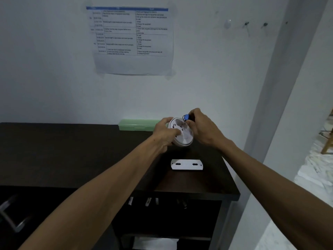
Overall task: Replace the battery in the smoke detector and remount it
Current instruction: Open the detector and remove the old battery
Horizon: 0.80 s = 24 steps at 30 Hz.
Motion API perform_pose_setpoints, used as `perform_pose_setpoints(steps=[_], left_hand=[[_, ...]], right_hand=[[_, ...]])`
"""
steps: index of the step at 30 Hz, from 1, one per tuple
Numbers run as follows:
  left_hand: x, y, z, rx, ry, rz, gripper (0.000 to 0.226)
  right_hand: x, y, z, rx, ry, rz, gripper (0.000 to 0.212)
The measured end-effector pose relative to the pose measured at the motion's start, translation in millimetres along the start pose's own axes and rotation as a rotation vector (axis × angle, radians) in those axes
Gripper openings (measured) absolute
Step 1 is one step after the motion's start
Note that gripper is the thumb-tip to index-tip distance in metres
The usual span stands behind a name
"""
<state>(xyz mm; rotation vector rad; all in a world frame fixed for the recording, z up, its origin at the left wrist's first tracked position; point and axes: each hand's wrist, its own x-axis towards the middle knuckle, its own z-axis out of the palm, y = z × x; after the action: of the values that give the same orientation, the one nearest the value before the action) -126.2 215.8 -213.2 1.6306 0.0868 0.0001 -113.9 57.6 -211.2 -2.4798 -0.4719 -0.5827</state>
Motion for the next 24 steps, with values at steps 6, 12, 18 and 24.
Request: perform_pose_setpoints(steps=[6,12,18,24], left_hand=[[6.9,-11.6,8.9,0.146,0.091,-0.101,0.048],[11.3,-12.7,7.1,0.342,0.134,-0.151,0.06],[12.5,-13.2,4.1,0.406,0.116,-0.201,0.051],[8.6,-15.1,4.0,0.441,0.232,-0.043,0.062]], right_hand=[[-1.4,12.0,-2.0,0.106,-0.028,0.098,0.023],[-3.0,15.0,1.6,0.036,-0.059,0.113,0.027],[-6.0,10.6,8.1,0.003,-0.124,0.086,0.032],[-9.2,4.6,7.5,-0.013,-0.115,0.007,0.03]])
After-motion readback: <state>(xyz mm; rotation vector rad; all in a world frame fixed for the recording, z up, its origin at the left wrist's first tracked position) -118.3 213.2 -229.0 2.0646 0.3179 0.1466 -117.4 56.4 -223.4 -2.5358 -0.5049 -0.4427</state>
